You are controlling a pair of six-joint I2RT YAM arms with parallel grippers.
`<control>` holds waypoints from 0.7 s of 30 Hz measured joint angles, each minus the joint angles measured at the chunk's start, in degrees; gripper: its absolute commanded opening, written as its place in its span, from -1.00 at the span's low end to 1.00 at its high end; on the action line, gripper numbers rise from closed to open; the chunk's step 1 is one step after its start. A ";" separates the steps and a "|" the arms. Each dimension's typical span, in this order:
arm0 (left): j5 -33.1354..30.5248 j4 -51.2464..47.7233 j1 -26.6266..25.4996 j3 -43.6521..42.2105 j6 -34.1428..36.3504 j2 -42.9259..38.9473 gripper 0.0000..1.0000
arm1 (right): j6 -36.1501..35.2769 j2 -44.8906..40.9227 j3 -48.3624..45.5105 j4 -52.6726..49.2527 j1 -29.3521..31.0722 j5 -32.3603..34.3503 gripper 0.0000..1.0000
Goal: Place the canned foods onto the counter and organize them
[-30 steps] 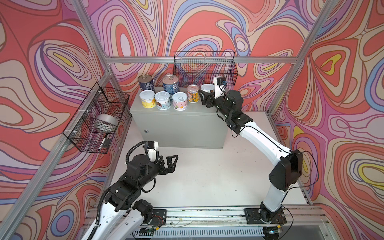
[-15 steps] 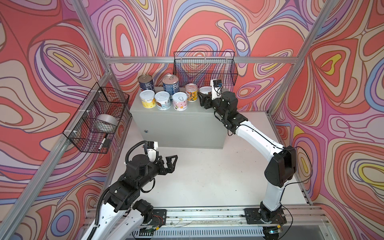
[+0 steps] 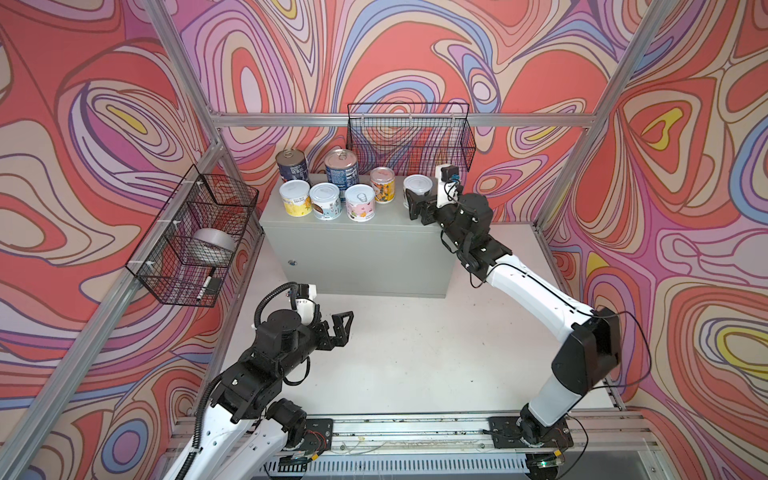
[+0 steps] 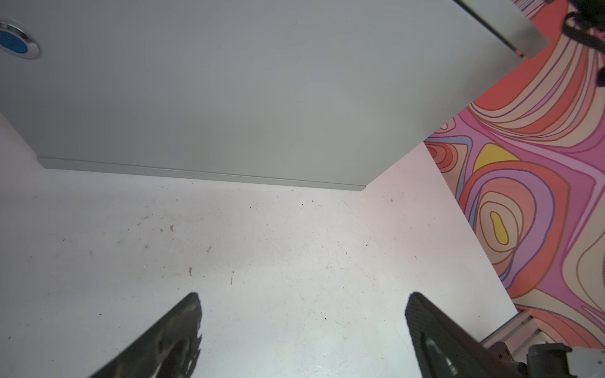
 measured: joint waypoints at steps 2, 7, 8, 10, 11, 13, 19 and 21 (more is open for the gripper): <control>-0.85 0.57 0.00 -1.03 0.87 0.04 1.00 | -1.09 -5.81 -5.38 1.51 -0.04 2.73 0.97; -4.52 2.97 0.00 -2.97 1.86 1.60 1.00 | -3.02 -21.16 -21.11 6.36 -1.16 9.86 0.97; -5.27 3.82 0.00 -3.19 1.90 1.95 1.00 | -3.13 -23.17 -23.28 6.54 -1.60 11.08 0.97; -6.43 5.55 0.00 -3.54 2.14 2.34 1.00 | -3.15 -25.79 -26.29 6.21 -2.29 13.53 0.97; -6.78 6.29 0.00 -3.61 2.29 2.62 1.00 | -3.15 -26.56 -27.23 5.86 -2.47 14.56 0.97; -7.39 7.76 0.00 -3.63 2.43 3.06 1.00 | -3.13 -28.33 -29.62 5.29 -2.60 16.26 0.97; -12.94 12.07 0.00 -4.66 3.72 4.96 1.00 | -2.47 -33.20 -38.34 6.40 -4.15 20.02 0.97; -15.50 15.45 0.00 -6.88 4.50 5.20 1.00 | -2.40 -32.63 -40.44 7.87 -4.70 21.92 0.97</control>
